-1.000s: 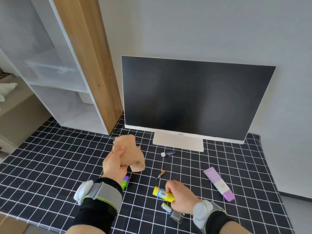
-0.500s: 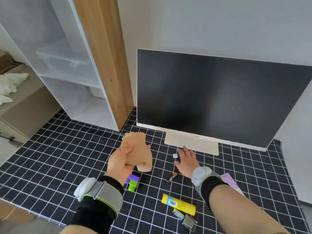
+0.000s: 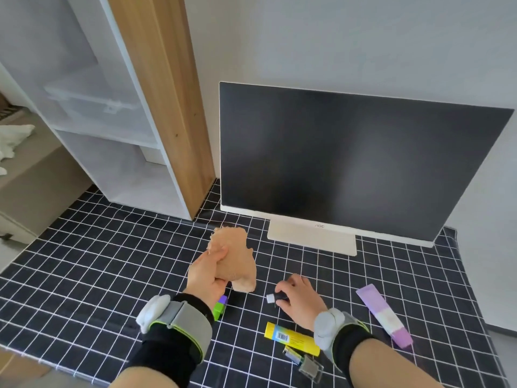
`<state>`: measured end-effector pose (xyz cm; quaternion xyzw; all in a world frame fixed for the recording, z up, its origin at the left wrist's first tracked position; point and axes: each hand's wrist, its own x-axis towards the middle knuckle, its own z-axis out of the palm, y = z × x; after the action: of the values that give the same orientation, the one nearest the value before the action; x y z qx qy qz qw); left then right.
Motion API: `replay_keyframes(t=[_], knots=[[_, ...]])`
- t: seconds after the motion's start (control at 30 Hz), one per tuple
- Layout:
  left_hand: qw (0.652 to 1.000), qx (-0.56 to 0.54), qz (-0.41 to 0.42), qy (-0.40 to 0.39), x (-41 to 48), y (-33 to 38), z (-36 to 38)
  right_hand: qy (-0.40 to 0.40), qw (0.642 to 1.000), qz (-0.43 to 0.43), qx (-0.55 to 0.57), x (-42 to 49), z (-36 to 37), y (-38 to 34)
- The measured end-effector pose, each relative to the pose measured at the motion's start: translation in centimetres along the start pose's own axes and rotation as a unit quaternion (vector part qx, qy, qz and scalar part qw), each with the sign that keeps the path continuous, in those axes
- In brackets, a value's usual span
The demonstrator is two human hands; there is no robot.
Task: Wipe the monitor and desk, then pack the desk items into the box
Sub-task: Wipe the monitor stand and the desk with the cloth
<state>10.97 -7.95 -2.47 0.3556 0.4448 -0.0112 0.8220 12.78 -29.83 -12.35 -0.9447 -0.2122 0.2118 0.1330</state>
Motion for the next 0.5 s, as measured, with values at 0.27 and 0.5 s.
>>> replay_keyframes(t=[0.27,0.5], knots=[[1.0,0.011,-0.008,-0.023,-1.0,-1.5,1.6,0.054,0.993,0.006,0.103,-1.5,-1.4,-0.8],[0.972,0.2,-0.016,-0.124,-2.1,-4.2,6.2,-0.039,0.618,0.102,0.779,0.9,-5.3,-1.9]])
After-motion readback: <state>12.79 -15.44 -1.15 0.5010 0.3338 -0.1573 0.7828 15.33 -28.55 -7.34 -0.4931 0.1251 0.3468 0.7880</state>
